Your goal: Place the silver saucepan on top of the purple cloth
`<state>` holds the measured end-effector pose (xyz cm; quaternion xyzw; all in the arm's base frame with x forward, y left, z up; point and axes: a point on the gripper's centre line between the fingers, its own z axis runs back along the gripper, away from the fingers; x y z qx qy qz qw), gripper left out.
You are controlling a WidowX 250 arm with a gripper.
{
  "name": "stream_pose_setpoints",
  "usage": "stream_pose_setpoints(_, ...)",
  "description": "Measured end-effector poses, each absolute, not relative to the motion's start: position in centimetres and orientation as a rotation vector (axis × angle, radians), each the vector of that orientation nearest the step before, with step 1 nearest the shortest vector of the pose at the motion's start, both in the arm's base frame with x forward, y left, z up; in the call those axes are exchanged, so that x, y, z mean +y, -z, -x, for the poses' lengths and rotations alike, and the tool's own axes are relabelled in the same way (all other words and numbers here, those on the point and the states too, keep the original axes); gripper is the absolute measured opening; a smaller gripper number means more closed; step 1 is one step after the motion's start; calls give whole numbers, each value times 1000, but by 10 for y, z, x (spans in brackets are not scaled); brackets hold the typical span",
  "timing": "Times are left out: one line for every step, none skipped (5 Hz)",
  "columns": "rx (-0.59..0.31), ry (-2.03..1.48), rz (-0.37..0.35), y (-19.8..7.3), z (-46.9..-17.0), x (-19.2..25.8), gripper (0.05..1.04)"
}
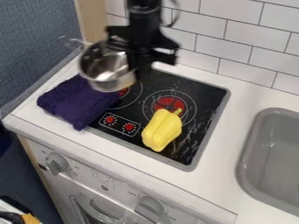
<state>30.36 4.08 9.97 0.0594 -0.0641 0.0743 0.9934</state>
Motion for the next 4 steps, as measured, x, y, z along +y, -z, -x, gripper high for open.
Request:
stream_pose_setpoints(-52,-165,-151,-71,-302,65,83)
stream_pose_setpoints(-16,-178,-156,-55,-303,91,83)
stream_pose_setpoints(59,-167,-157,-39,-294,104,82)
stream_pose_setpoints(78,-138,-153,-39,-291,107,81)
